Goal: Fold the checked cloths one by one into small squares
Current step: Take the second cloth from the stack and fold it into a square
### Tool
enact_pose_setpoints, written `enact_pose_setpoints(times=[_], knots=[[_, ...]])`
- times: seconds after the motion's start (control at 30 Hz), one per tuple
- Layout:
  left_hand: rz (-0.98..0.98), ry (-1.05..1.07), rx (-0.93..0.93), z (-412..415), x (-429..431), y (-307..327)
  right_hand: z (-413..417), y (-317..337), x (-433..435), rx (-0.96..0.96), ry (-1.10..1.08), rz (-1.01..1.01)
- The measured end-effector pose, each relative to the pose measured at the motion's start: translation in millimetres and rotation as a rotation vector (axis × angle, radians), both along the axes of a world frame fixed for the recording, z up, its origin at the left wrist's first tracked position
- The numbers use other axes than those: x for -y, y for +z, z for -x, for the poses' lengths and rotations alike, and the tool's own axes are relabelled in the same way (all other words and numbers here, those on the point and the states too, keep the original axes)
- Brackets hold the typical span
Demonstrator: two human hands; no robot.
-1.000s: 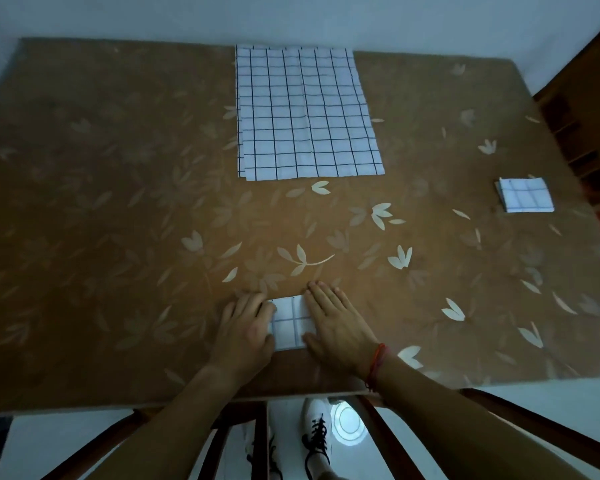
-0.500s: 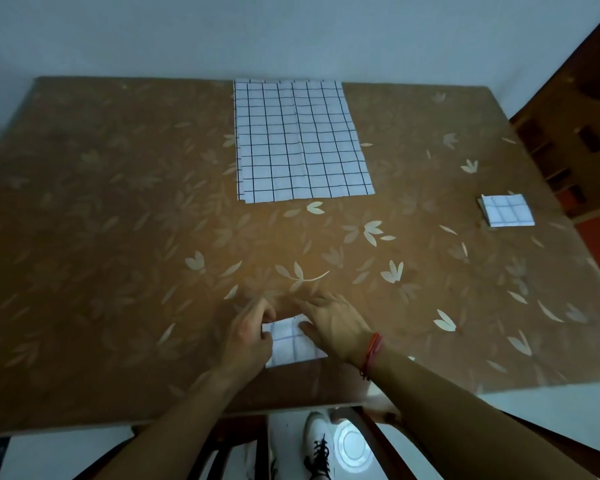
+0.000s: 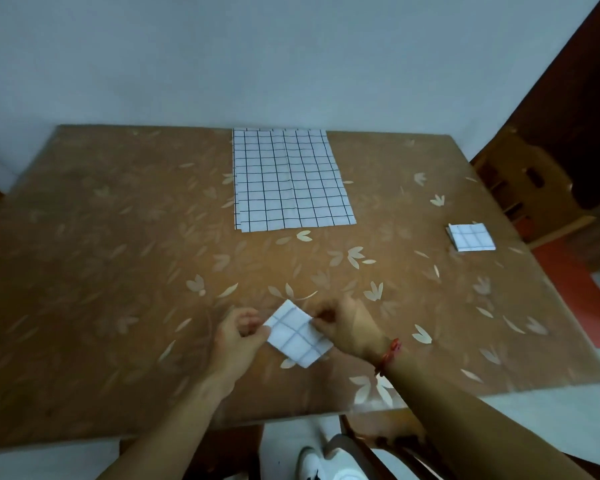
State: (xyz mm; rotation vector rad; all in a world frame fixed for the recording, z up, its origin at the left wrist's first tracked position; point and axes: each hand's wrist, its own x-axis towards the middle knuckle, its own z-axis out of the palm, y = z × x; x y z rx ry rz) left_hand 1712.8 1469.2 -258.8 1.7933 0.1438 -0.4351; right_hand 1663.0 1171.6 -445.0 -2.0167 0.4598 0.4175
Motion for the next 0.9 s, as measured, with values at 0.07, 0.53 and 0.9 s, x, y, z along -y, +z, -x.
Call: enact_pose_setpoints(times=[0.07,0.53,0.9], knots=[[0.094,0.021,-0.094,3.8,7.5,5.6,-3.6,186.9,-65.4,0.181,-0.031,0.104],[0.162,-0.148,-0.173,35.9,115.3,29.8,81.0,249.5,-2.2,0.163,-0.509,-0.071],[0.070,-0.185,-0.169,39.7,149.3,17.2,82.4,229.9,32.7,0.088,-0.537,0.005]])
